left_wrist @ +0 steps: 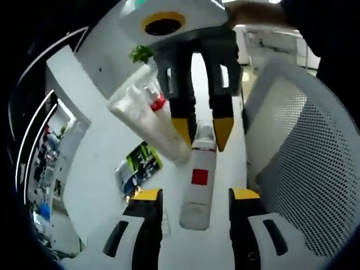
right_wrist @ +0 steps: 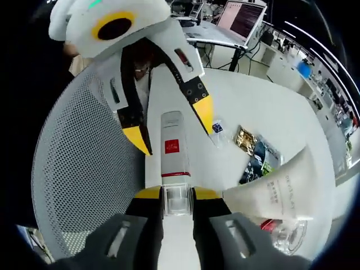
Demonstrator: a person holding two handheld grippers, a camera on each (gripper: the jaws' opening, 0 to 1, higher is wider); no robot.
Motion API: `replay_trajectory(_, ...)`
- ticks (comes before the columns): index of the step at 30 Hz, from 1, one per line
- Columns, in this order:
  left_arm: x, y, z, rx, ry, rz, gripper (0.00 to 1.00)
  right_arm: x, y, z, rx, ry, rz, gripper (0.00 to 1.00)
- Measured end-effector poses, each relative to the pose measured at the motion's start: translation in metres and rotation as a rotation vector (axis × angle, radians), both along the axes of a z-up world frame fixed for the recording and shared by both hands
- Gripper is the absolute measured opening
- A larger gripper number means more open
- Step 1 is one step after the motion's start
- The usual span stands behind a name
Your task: Arrange the skincare products in the storage area until every visible bottle or jar stands upright without overlapping.
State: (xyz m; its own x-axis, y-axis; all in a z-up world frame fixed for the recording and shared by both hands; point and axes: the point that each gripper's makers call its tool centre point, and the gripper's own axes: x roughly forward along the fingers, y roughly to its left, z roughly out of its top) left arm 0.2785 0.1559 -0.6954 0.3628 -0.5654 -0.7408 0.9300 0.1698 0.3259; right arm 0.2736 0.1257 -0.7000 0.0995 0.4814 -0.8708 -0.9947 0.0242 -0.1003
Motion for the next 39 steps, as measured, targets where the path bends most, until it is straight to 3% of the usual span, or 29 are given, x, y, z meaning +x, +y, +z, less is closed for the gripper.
replay_trajectory(9, 0.006, -0.002, -0.004, 0.031, -0.036, 0.000, 0.23, 0.007, 0.014, 0.000, 0.008, -0.010, 0.009, 0.18)
replay_trajectory(13, 0.007, -0.004, -0.004, 0.021, -0.033, 0.002, 0.20, 0.008, 0.016, 0.000, 0.005, -0.015, 0.016, 0.18)
replay_trajectory(25, 0.010, -0.002, -0.007, -0.020, -0.005, 0.025, 0.17, 0.013, 0.019, 0.005, 0.020, -0.045, 0.028, 0.19)
replay_trajectory(33, 0.005, -0.002, -0.009, -0.054, 0.026, 0.028, 0.16, 0.011, 0.019, 0.003, 0.081, -0.004, -0.010, 0.22)
replay_trajectory(35, 0.009, 0.000, -0.003, -0.077, -0.018, 0.045, 0.16, 0.016, 0.018, 0.007, 0.106, -0.037, -0.034, 0.24)
replay_trajectory(39, 0.013, 0.009, -0.001, -0.116, 0.008, 0.108, 0.16, 0.024, 0.004, 0.018, 0.114, -0.089, -0.102, 0.25)
